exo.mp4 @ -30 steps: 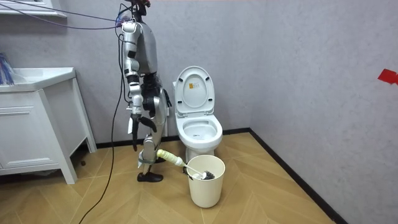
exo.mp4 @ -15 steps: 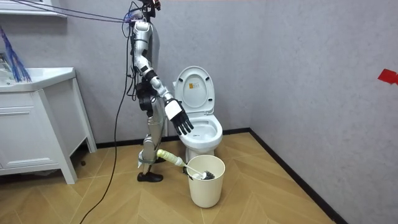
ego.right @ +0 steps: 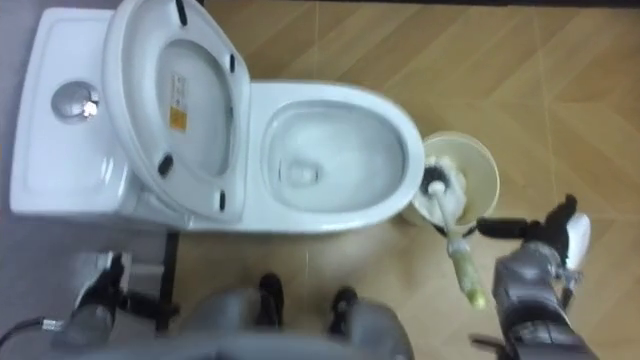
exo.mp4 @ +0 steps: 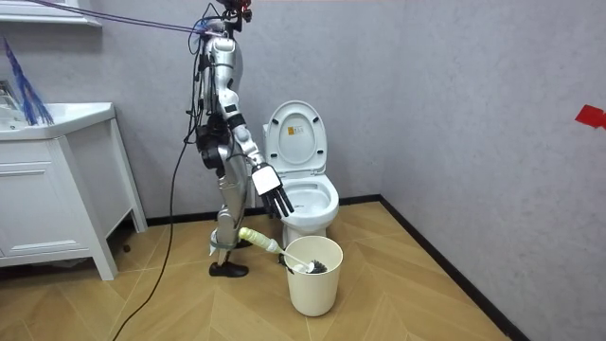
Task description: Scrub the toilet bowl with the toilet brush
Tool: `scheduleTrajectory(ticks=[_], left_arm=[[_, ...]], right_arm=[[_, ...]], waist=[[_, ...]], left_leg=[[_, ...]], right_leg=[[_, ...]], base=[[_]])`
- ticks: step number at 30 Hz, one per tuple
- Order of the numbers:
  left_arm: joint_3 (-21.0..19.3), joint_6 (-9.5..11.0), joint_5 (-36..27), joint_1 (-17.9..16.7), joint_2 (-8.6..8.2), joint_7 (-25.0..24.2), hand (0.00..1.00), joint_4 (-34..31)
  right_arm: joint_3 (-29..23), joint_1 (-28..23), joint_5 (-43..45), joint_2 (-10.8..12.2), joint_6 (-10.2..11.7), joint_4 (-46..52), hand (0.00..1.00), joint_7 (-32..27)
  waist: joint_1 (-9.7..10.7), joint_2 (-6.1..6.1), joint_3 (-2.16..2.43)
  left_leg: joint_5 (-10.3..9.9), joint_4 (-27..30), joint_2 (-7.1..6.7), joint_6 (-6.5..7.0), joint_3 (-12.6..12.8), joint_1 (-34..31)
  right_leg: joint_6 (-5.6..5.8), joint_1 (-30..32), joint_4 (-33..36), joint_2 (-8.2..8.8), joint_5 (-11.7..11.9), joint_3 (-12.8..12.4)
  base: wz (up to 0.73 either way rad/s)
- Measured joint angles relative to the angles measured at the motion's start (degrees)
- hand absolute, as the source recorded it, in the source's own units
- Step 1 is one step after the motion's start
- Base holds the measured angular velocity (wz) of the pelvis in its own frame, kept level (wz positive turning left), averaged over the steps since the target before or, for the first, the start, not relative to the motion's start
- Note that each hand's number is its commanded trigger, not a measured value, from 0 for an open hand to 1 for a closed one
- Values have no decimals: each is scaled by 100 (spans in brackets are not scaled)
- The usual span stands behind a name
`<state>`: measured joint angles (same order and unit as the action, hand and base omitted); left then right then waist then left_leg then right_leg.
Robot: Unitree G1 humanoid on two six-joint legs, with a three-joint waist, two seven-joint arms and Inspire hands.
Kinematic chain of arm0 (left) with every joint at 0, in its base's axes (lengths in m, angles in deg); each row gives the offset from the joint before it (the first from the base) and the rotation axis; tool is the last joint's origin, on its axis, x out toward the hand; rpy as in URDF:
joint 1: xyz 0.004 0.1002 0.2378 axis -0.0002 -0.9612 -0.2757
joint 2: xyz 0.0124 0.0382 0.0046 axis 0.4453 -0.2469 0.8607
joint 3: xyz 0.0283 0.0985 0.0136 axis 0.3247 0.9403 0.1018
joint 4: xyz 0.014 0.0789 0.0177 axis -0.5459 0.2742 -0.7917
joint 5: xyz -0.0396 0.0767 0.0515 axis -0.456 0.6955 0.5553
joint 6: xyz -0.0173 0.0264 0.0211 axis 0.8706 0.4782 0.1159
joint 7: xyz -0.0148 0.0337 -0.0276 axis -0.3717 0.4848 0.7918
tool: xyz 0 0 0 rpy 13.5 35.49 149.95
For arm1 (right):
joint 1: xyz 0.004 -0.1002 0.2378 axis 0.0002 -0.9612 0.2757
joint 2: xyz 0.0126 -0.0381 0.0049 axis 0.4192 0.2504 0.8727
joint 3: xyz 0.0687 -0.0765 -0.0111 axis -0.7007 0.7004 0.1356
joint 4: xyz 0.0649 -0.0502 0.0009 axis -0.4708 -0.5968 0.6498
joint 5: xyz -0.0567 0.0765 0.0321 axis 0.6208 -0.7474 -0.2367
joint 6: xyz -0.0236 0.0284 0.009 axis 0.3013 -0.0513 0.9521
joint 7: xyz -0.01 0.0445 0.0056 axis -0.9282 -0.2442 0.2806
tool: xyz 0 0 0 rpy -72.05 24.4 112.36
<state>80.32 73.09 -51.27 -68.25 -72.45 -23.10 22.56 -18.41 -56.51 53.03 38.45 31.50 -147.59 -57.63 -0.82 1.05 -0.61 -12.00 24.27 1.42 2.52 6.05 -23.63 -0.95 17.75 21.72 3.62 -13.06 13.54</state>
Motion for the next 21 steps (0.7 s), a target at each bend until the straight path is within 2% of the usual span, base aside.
scheduleTrajectory(ticks=[1, 3, 5, 6, 8, 9, 13, 19, 21], left_arm=[[56, 10, -16, 66, 1, 0, 0, -1], [242, 51, -210, 373, -3, -2, 0, -18], [368, 64, -220, 604, -5, -1, 0, -103], [460, 77, -227, 723, -2, 7, 0, -196], [641, 97, -371, 872, -4, 9, 0, -260], [726, 98, -578, 882, -7, 10, 0, -313], [861, 101, -905, 869, -2, 9, 0, -553], [1142, 101, -1016, 1081, 19, 27, 0, -668], [1198, 94, -1030, 1160, 14, 74, 0, -891]], right_arm=[[4, 22, 0, -1, 2, -22, 0, 32], [42, 158, -46, -11, 15, -218, 0, 103], [190, 266, -178, -47, 15, -356, 0, 144], [259, 330, -259, -64, 11, -430, 0, 206], [348, 380, -390, -94, -1, -590, 0, 295], [397, 411, -479, -120, -9, -630, 0, 342], [446, 478, -734, -217, -48, -754, 0, 383], [713, 596, -701, -322, -45, -814, 0, 391], [818, 718, -711, -343, -47, -807, 0, 437]], waist=[[-19, 4, -13], [-57, -1, -80], [-98, -34, -114], [-101, -44, -129], [-113, -34, -134], [-127, -37, -135], [-111, -54, -136], [-113, -70, -141], [-125, -88, -144]], left_leg=[[1, 55, 3, 3, -1, -86], [0, 279, 8, 26, -17, -406], [-12, 458, 15, 62, -55, -659], [-18, 527, -5, 83, -77, -817], [-1, 637, -53, 132, -38, -981], [6, 687, -70, 152, 0, -1072], [51, 782, -137, 206, 36, -1390], [61, 1168, -121, 222, 73, -2031], [53, 1349, -123, 228, 77, -2301]], right_leg=[[-2, 82, 58, 19, -4, 7], [-14, 386, 264, 40, -25, 20], [-22, 618, 429, 51, -38, 50], [-19, 784, 575, 116, -90, 54], [11, 1041, 847, 176, -178, -5], [25, 1187, 974, 220, -203, -77], [25, 1602, 1265, 340, -231, -94], [-53, 2291, 1780, 454, -331, -83], [-89, 2571, 2022, 504, -393, -84]], base=[[5], [0], [3], [12], [5], [-10], [-1], [2], [7]])
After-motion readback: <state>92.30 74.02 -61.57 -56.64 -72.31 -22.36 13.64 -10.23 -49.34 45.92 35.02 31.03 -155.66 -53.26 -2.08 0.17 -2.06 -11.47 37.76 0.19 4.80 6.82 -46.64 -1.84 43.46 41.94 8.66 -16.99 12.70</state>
